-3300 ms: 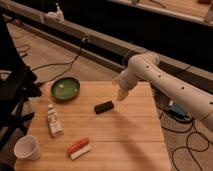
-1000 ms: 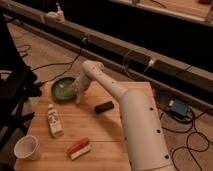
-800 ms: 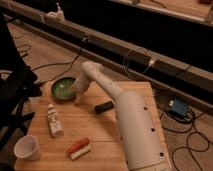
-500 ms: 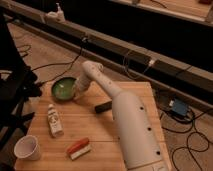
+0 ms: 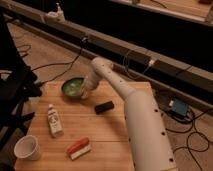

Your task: Drag the ceramic bowl in a circle

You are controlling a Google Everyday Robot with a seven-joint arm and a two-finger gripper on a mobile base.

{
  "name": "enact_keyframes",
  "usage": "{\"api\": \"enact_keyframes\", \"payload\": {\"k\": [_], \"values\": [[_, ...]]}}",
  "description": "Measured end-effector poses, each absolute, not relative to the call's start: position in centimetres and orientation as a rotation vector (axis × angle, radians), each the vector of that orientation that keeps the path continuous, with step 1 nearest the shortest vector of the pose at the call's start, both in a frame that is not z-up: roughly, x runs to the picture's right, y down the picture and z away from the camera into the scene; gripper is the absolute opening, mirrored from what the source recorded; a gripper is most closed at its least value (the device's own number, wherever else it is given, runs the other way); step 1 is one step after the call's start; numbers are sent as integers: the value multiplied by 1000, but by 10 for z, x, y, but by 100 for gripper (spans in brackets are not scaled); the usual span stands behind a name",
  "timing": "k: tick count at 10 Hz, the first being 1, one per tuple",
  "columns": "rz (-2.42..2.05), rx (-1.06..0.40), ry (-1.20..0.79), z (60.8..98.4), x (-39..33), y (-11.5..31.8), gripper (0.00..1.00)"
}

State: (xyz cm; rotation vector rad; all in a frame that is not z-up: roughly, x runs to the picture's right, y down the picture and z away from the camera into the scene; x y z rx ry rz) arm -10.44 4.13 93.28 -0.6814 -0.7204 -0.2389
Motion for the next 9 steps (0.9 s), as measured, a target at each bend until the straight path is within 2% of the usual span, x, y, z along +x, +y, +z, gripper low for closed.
{"api": "enact_keyframes", "payload": {"k": [4,9], "values": [[-191,-684,-640,924,-53,24,0],[-359,-686,-674,923,-117,14,0]]}}
